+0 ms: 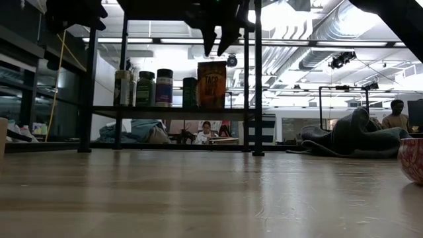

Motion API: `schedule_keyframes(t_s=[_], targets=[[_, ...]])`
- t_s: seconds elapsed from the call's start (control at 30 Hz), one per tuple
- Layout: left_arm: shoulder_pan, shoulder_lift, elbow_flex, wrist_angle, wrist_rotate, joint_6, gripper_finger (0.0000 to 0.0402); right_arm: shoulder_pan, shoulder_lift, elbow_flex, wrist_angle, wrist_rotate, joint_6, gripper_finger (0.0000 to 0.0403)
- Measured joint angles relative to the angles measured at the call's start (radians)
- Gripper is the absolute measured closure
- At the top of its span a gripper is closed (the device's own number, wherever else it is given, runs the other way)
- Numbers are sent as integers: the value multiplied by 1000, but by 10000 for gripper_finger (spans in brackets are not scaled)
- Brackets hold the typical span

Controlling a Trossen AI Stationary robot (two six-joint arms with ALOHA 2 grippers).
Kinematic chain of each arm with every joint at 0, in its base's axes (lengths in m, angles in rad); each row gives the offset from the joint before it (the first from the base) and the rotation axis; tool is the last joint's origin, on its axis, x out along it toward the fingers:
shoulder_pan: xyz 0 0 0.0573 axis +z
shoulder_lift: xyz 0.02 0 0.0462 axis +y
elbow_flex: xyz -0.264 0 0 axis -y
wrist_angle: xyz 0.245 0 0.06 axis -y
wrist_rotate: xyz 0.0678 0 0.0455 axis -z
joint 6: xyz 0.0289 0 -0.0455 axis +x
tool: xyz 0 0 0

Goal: Shelf spices
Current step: Return to Home Position

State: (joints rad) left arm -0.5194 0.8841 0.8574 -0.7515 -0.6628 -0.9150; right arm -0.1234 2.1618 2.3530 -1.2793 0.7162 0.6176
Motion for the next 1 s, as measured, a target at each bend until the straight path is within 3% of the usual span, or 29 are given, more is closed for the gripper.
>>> schedule_keyframes(t_s=[0.4, 0.57, 0.77, 0.87, 1.0], targets=[[0, 0, 0, -3, -34, 9, 280, 34, -64, 2, 139, -45, -147, 235], [0, -1, 0, 14, -59, 12, 280, 57, -86, 2, 176, -140, -210, 235], [-35, -30, 1, 319, -73, 228, 280, 141, -164, 2, 136, -331, -366, 235], [-74, -34, -25, 373, -177, 246, 280, 209, -228, -6, 24, -286, -329, 235], [-128, -39, -143, 435, -286, 131, 280, 321, -322, -110, -147, -118, -123, 235]])
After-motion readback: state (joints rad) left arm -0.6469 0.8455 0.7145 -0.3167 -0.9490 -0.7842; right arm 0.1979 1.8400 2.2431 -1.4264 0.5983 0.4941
